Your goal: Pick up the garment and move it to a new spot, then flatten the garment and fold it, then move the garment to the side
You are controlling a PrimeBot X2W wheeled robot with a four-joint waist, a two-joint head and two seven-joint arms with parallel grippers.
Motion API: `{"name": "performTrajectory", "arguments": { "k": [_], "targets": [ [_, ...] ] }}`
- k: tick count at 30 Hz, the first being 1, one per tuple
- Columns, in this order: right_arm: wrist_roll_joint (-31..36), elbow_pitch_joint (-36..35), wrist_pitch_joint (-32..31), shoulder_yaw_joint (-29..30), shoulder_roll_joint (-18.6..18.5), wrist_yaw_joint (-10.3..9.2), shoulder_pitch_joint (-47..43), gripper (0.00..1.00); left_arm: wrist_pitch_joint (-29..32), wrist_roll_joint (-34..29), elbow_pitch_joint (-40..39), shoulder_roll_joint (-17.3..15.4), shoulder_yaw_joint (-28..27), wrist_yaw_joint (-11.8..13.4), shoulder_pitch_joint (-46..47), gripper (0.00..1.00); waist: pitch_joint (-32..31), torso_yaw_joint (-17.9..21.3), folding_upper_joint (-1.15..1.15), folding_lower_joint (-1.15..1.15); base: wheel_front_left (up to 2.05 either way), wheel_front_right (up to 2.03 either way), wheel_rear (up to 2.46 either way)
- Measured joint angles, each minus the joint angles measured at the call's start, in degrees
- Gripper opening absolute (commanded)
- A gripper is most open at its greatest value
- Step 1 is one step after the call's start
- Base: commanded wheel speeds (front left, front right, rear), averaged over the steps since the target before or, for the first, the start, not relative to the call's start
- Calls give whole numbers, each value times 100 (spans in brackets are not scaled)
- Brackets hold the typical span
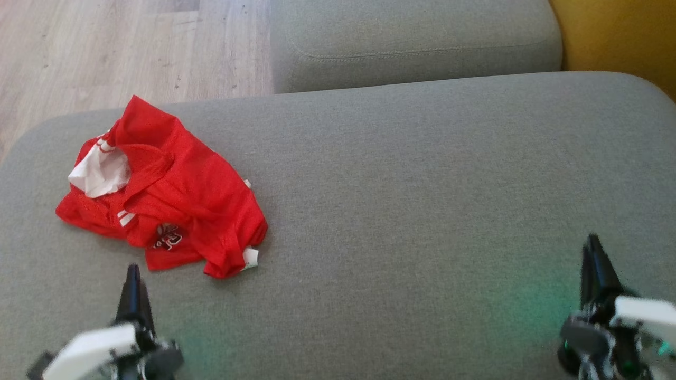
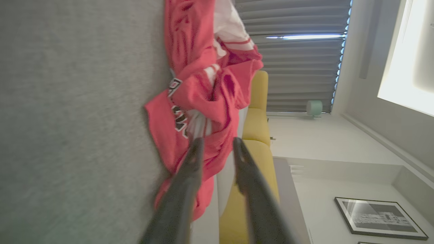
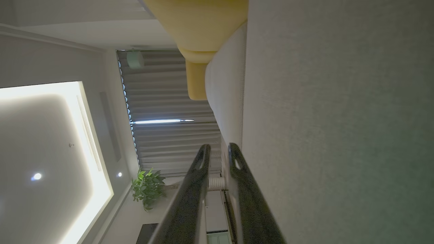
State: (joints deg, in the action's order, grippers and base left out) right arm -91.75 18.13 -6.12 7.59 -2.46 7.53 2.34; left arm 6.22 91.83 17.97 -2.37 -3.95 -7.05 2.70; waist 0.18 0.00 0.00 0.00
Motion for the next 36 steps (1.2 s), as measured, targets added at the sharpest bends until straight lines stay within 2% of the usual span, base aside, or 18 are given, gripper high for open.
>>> {"name": "performTrajectory", "arguments": {
  "k": [3,11,19,36],
  "targets": [
    [1,211,7,-12,19,0,-213,100,-3,0,211,21,19,0,-218,100,1,2,0,0,0,0,0],
    [68,160,109,-109,19,0,-279,100,-97,-7,140,27,38,0,-300,100,-15,17,0,0,0,0,0],
    [506,75,231,-147,19,0,-279,100,-236,-124,37,29,31,0,-300,100,-23,15,0,0,0,0,0],
    [2288,-319,520,-360,19,0,-250,100,-534,-972,-247,29,-197,0,-299,100,-32,20,0,0,0,0,0]
  ]
}}
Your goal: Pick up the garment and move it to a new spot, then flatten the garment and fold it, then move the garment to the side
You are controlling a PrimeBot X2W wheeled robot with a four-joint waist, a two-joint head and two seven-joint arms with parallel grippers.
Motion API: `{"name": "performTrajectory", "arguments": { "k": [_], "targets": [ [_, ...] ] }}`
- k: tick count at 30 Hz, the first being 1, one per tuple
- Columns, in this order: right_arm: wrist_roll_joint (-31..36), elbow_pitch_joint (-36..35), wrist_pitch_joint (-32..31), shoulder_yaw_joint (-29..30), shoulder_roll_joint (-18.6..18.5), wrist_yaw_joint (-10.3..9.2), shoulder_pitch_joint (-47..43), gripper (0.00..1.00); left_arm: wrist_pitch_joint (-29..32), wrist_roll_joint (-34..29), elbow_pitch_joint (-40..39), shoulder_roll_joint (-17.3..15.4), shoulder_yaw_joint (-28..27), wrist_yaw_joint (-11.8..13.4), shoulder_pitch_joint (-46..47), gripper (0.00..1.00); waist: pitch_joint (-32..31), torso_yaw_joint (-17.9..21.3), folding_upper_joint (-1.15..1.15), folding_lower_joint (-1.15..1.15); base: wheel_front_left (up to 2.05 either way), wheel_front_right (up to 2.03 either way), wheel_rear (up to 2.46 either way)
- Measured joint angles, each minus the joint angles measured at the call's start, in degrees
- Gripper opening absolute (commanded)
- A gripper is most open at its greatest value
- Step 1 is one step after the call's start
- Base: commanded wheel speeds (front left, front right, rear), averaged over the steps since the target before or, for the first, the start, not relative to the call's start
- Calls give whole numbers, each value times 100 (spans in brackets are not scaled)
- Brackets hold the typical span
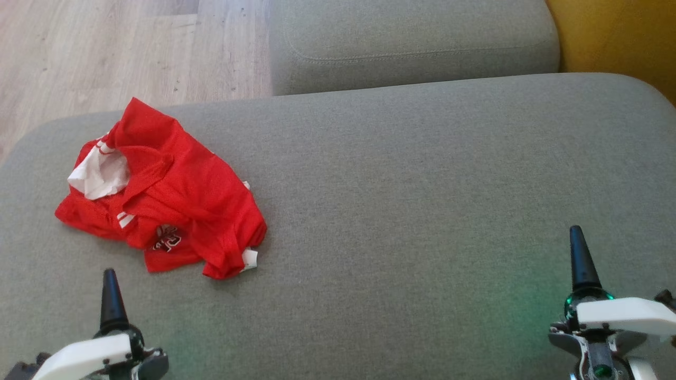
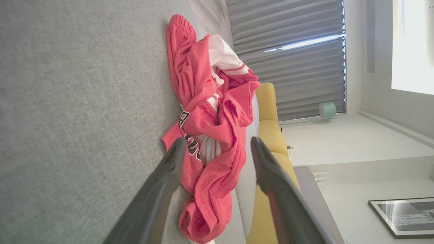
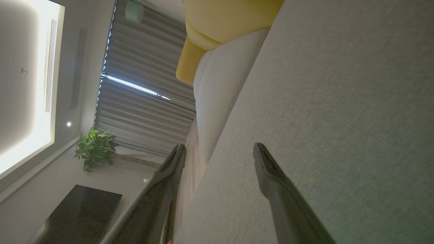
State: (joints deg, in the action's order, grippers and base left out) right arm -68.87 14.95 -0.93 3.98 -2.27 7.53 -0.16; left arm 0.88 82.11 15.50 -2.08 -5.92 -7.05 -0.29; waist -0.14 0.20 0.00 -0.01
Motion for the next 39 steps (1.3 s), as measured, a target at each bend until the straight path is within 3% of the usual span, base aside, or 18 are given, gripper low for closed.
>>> {"name": "performTrajectory", "arguments": {
  "k": [11,39],
  "targets": [
    [1378,-190,179,-199,0,0,82,100,-183,-945,-425,0,49,149,8,100,7,42,0,0,0,0,0],
    [4240,-309,650,-688,-3,0,85,100,-653,-4231,-835,-8,1103,359,-3,100,-44,49,0,0,0,0,0]
  ]
}}
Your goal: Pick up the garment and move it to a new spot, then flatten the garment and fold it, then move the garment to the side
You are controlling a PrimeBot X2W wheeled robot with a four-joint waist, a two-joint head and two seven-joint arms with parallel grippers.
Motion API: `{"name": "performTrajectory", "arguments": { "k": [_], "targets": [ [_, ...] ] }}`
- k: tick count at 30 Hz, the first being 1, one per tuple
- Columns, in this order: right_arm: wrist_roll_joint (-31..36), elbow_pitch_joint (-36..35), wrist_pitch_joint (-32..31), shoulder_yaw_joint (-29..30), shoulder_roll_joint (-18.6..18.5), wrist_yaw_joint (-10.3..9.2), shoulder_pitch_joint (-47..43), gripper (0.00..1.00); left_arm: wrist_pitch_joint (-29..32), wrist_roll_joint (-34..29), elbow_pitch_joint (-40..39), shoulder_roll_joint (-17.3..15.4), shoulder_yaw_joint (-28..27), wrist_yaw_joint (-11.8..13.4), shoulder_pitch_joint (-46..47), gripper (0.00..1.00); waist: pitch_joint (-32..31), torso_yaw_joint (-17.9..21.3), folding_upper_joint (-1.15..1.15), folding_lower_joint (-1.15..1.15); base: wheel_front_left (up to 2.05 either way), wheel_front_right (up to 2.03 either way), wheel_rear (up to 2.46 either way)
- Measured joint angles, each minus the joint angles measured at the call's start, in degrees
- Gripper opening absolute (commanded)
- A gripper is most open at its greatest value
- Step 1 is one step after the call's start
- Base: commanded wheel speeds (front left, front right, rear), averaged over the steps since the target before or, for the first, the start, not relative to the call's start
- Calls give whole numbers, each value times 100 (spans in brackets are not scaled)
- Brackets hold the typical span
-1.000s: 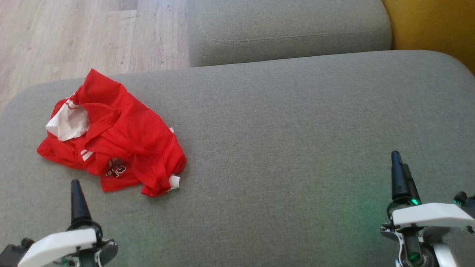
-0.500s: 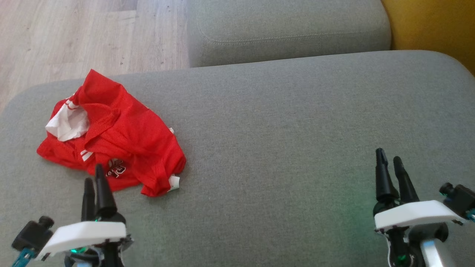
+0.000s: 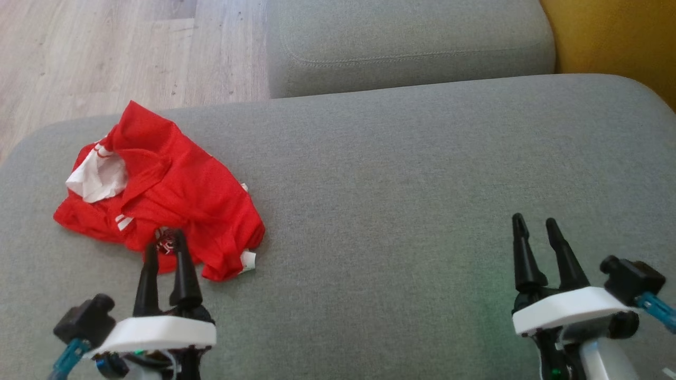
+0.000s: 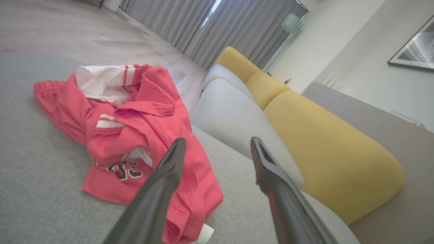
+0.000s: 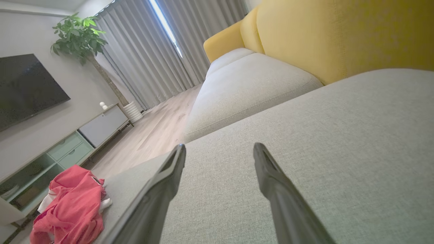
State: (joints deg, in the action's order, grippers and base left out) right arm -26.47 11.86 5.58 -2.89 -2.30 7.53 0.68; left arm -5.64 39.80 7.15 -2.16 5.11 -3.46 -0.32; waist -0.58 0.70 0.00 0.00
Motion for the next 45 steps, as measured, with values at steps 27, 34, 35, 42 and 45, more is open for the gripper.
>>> {"name": "performTrajectory", "arguments": {
  "k": [27,34,35,42,45],
  "targets": [
    [2354,-84,409,-290,-5,0,26,100,-411,-2345,-135,-653,1313,923,10,100,-34,16,0,0,0,0,0],
    [2590,-364,538,-343,-8,0,26,100,-555,-2290,-265,-617,1436,1040,8,100,-35,19,0,1,0,0,0],
    [2476,-404,573,-335,-8,0,26,100,-560,-2190,-338,-561,1356,983,6,100,-34,23,0,1,0,0,0],
    [1720,-564,664,-149,-10,0,12,100,-680,-1929,-513,-236,727,323,-91,100,-50,45,0,1,0,0,0],
    [1717,-516,714,-172,-10,0,-23,100,-723,-2190,-386,-189,639,97,-225,100,-71,58,0,1,0,0,0]
  ]
}}
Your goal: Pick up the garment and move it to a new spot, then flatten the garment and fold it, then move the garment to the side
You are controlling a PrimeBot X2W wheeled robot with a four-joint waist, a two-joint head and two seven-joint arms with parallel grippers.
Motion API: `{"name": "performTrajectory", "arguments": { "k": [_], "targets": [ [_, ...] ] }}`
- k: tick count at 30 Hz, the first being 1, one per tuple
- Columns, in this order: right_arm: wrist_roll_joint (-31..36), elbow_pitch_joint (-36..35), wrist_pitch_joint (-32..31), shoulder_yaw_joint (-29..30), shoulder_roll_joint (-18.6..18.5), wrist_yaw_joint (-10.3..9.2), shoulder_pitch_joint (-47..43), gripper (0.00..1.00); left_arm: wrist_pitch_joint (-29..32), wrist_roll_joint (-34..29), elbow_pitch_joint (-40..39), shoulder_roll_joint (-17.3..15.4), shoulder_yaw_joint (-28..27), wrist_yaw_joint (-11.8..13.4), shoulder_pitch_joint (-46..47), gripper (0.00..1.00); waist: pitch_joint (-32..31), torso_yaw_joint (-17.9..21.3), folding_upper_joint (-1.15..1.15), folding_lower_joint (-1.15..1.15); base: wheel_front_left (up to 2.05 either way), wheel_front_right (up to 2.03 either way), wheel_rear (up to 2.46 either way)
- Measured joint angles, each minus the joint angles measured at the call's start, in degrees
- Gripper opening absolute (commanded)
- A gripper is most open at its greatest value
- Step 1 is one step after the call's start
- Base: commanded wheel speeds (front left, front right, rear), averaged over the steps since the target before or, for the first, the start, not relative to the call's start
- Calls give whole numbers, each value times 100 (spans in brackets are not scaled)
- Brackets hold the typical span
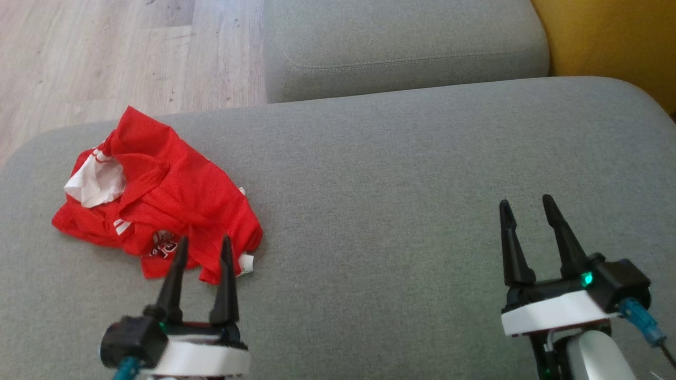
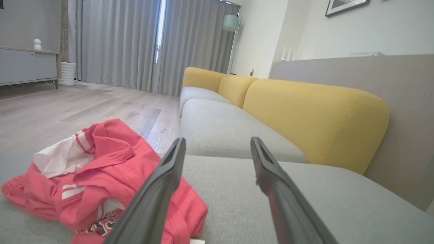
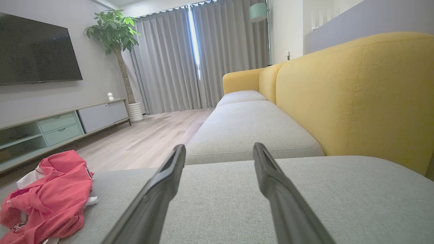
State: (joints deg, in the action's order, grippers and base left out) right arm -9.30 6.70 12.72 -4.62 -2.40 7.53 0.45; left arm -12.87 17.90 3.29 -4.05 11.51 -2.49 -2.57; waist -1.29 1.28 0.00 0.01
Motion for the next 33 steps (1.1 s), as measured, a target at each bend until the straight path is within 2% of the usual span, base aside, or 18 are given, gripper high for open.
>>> {"name": "performTrajectory", "arguments": {
  "k": [6,10,25,33],
  "targets": [
    [366,93,112,-85,-1,0,-2,100,-97,-520,268,77,-8,-160,-47,100,-30,16,0,0,0,0,0],
    [568,93,151,-126,-1,0,-2,100,-158,-730,272,88,-40,-164,-46,100,-21,22,0,0,0,0,0],
    [570,157,151,-151,-1,0,-1,100,-158,-641,264,93,-41,-156,-43,100,-48,-15,0,-1,0,0,0],
    [547,227,152,-483,-9,0,-3,100,-158,-578,276,102,-142,-44,-44,100,-119,-298,0,-1,0,0,0]
  ]
}}
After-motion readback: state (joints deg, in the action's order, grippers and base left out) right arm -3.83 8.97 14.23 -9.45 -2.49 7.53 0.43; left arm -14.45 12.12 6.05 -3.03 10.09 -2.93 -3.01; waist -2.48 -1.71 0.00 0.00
